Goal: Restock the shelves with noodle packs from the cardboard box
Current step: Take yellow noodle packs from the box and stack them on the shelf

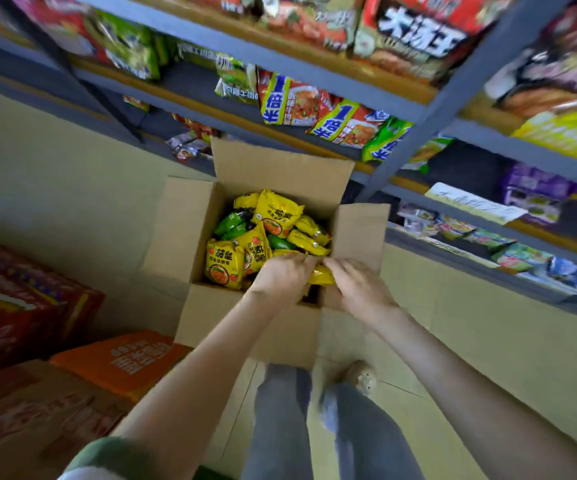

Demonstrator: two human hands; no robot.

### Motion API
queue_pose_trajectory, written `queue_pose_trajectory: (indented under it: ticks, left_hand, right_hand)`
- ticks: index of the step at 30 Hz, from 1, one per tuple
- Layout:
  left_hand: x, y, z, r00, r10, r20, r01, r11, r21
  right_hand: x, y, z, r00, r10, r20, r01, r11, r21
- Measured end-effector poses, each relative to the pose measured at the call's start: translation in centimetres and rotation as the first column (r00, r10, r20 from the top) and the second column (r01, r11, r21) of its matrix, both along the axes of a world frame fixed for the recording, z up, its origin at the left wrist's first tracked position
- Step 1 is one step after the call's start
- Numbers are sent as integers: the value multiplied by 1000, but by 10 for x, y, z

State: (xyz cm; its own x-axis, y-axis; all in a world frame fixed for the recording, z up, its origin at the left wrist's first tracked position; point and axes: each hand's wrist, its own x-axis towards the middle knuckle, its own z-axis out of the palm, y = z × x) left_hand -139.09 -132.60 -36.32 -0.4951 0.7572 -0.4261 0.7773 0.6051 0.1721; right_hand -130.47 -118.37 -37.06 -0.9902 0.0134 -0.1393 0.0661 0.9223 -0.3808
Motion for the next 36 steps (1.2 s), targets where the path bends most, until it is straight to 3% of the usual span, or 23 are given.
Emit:
queue_pose_trajectory:
  ticks: [3, 7, 11, 17, 21, 23, 29, 36]
  left_hand:
    - [13, 27, 76, 994, 11, -108, -6, 999, 48]
    - [48, 76, 157, 991, 32, -129, -10, 985, 170]
    - [91, 138, 222, 976, 72, -207, -14, 963, 268]
    - [149, 230, 307, 990, 139, 27, -126, 778, 615]
    - [167, 285, 353, 986, 160, 43, -136, 632, 763]
    - [168, 309, 373, 983, 158, 88, -164, 571, 805]
    - [147, 380, 423, 984, 90, 155, -180, 497, 849]
    - [105, 451, 437, 886, -71, 459, -402, 376, 835]
  right_hand:
    - [12, 25, 74, 1000, 16, -26, -14, 998, 59]
    - [47, 77, 148, 990, 33, -134, -10, 986, 164]
    - [101, 142, 213, 978, -1, -208, 32, 989, 144]
    - [170, 236, 306, 923, -90, -373, 195, 947, 255]
    - [201, 274, 342, 720, -104, -686, 440, 833, 335]
    - [209, 289, 349, 648, -76, -758, 503, 789, 351]
    - [189, 349, 361, 683, -87, -725, 565, 692, 449]
    - [151, 408, 375, 727, -184, -662, 572, 696, 434]
